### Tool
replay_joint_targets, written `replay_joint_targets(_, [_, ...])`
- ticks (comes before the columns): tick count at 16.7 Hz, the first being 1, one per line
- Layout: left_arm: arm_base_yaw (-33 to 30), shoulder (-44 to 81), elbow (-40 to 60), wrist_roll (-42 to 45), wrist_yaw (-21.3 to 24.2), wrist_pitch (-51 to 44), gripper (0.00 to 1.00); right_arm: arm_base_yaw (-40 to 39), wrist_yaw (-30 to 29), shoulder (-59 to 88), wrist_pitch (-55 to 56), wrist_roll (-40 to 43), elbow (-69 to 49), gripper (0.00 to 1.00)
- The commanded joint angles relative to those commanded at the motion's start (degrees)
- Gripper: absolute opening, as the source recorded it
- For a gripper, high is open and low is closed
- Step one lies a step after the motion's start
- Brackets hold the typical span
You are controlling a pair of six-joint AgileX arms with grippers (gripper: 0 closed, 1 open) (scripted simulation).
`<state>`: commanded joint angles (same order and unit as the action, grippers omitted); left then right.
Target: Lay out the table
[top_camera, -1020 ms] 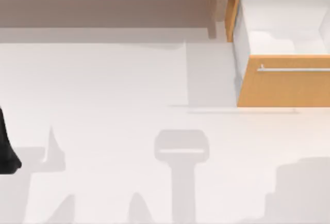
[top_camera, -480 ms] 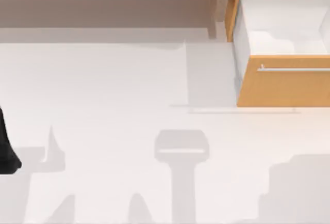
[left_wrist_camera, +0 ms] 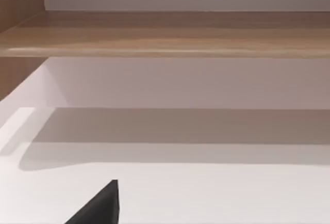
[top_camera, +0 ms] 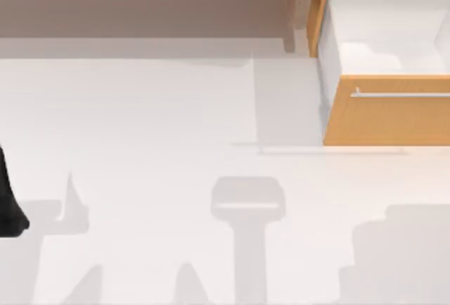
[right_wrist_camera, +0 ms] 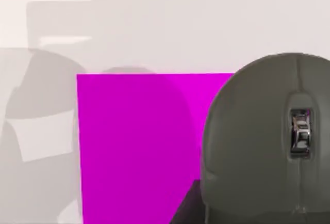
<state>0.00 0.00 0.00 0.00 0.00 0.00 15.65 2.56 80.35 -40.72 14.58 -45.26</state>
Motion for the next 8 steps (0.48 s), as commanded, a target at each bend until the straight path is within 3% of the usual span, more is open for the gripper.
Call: replay_joint_targets(8, [0.0, 0.0, 0.0, 0.0, 0.0, 0.0, 1.0, 0.0, -0.1, 0.6, 0.9, 0.0, 0.5, 0.0])
